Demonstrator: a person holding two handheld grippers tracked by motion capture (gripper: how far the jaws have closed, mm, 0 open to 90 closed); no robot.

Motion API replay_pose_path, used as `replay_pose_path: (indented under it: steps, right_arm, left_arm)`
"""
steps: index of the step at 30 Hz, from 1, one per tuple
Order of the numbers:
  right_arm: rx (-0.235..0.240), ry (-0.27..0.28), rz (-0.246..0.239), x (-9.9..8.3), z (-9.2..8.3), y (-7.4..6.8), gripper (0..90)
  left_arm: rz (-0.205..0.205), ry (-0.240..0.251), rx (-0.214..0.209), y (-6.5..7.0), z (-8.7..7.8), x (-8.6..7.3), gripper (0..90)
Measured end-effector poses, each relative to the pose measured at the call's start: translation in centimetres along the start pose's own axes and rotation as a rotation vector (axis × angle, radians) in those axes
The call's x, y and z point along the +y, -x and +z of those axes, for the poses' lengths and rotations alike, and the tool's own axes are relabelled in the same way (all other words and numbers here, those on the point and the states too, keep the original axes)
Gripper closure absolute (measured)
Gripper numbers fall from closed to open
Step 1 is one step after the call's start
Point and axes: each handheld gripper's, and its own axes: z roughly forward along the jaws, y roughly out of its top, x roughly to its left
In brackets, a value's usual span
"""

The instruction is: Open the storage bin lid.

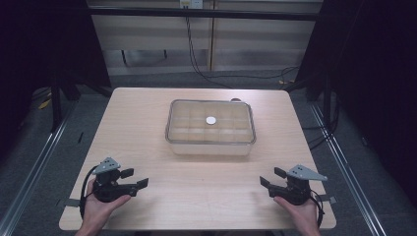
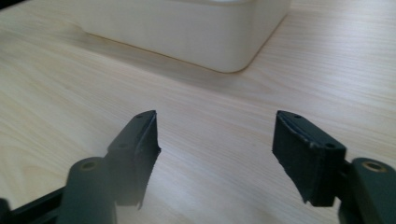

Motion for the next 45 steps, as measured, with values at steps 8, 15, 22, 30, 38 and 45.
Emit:
replay_pose_path:
  steps: [8, 15, 22, 30, 38, 45]
  right_arm:
    - [0.046, 0.054, 0.052, 0.5, -1.1, 0.1, 38.2]
    - [0.056, 0.038, 0.058, 0.7, -1.3, 0.0, 37.2]
    - [0.076, 0.038, 0.079, 0.9, -1.2, -0.2, 36.4]
    - [0.095, 0.008, 0.063, 2.0, -1.7, -0.9, 40.7]
    - [0.109, -0.014, 0.066, 3.3, -1.8, -1.0, 34.0]
    - [0.122, -0.053, 0.042, 4.4, -1.5, -0.7, 29.5]
  left_arm:
    - [-0.007, -0.003, 0.006, 0.0, 0.2, 0.0, 24.4]
    - [-0.005, -0.007, 0.006, 0.0, 0.2, 0.0, 25.6]
    - [0.001, -0.005, -0.001, 0.1, 0.1, 0.0, 26.4]
    - [0.006, 0.002, -0.012, 0.5, 0.0, 0.4, 27.2]
    - [0.032, -0.01, 0.003, 0.9, 0.5, 1.7, 30.8]
    - [0.051, -0.036, -0.005, 0.8, 1.2, 2.3, 30.6]
